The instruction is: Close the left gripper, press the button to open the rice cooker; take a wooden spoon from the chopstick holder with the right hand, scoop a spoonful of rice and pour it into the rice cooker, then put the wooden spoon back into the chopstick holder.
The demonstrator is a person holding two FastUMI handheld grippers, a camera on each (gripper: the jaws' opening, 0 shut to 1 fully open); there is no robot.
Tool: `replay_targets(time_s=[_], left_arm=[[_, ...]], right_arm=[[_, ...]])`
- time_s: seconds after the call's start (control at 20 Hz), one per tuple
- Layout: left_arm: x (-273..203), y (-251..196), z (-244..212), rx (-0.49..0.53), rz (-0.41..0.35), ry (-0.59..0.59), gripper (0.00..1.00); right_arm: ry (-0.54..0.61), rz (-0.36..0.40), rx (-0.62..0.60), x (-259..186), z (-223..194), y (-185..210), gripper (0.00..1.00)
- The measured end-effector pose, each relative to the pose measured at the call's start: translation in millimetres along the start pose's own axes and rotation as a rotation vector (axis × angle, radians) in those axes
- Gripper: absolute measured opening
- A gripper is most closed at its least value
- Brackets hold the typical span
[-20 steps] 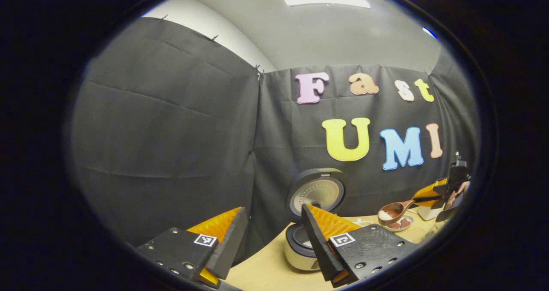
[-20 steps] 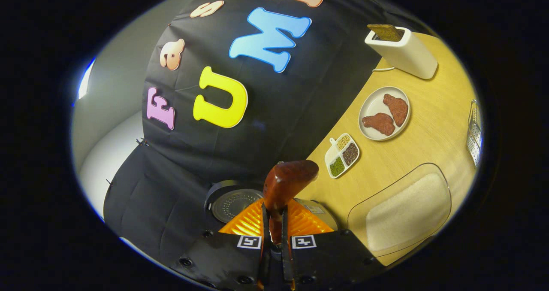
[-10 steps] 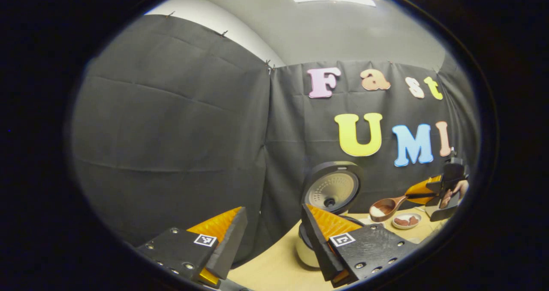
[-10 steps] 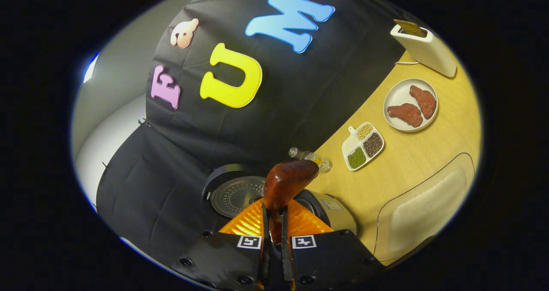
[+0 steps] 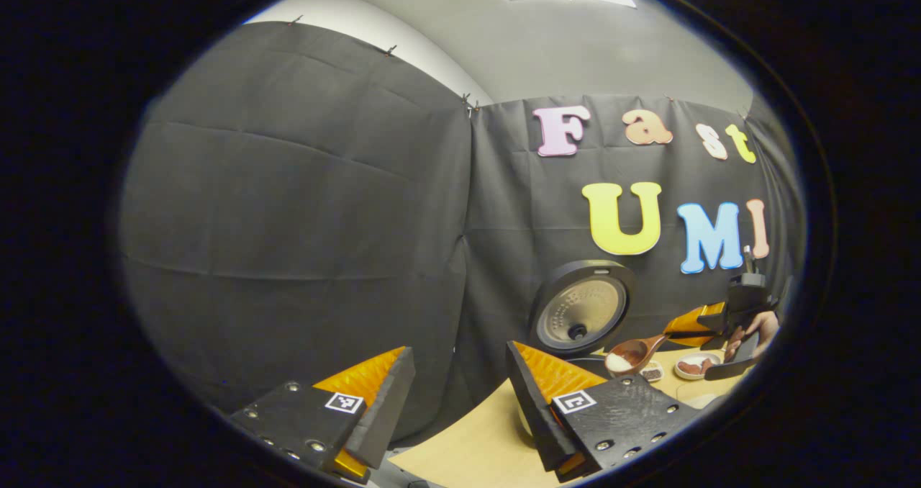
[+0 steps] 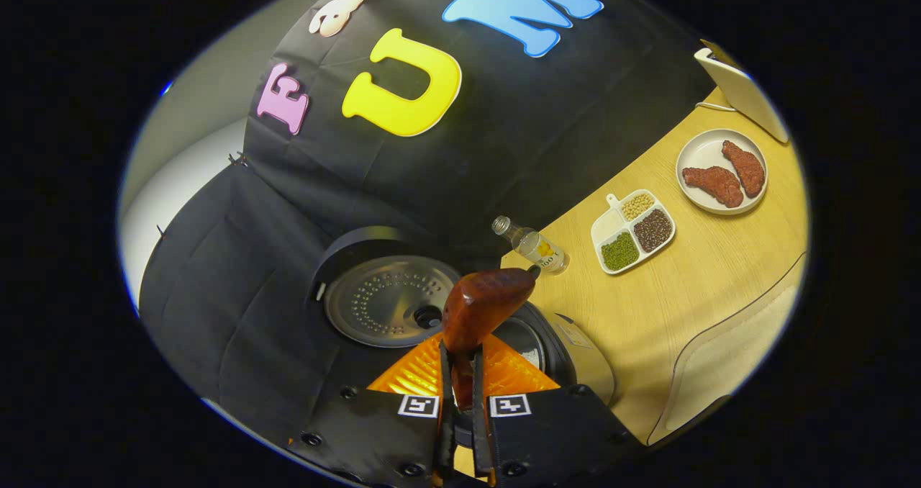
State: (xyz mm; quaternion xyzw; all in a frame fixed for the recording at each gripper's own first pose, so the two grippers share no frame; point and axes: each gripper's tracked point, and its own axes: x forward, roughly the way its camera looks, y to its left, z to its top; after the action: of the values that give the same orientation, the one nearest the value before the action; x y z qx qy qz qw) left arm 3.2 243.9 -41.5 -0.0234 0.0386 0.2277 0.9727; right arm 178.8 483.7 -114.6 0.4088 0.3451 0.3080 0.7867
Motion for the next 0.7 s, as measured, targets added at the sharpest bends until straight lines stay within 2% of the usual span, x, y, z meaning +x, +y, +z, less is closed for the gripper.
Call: replay_targets(time_s=[0.3,0.7], left_arm=[[-1.6,8.1,-4.2,0.011,0.030,0.017,0.78],[-1.2,14.4,-7.8,0.015,0.047,0.033,0.78]], right_arm=[[0.045,-0.025,-0.111,30.5,-24.6,-2.0,0.11],[0.099,-0.064,-0.397,50.4,-53.3,-8.3,0.12]])
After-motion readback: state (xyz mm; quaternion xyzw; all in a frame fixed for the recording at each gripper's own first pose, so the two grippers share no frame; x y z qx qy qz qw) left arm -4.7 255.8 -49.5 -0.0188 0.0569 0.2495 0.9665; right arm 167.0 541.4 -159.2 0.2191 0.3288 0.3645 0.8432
